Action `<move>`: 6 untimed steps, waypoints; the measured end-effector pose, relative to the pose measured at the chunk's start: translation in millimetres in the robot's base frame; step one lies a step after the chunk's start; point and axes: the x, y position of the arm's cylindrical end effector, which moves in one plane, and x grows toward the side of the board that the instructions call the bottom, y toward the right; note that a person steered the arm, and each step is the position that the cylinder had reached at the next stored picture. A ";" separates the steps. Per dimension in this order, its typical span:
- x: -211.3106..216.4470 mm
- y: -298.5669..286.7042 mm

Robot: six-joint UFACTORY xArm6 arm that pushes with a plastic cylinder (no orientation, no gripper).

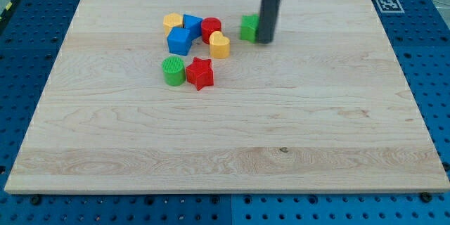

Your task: Push the green star to the top of the yellow hexagon

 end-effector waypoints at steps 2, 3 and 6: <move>-39.9 -47.1; -42.3 -2.7; -63.5 -130.0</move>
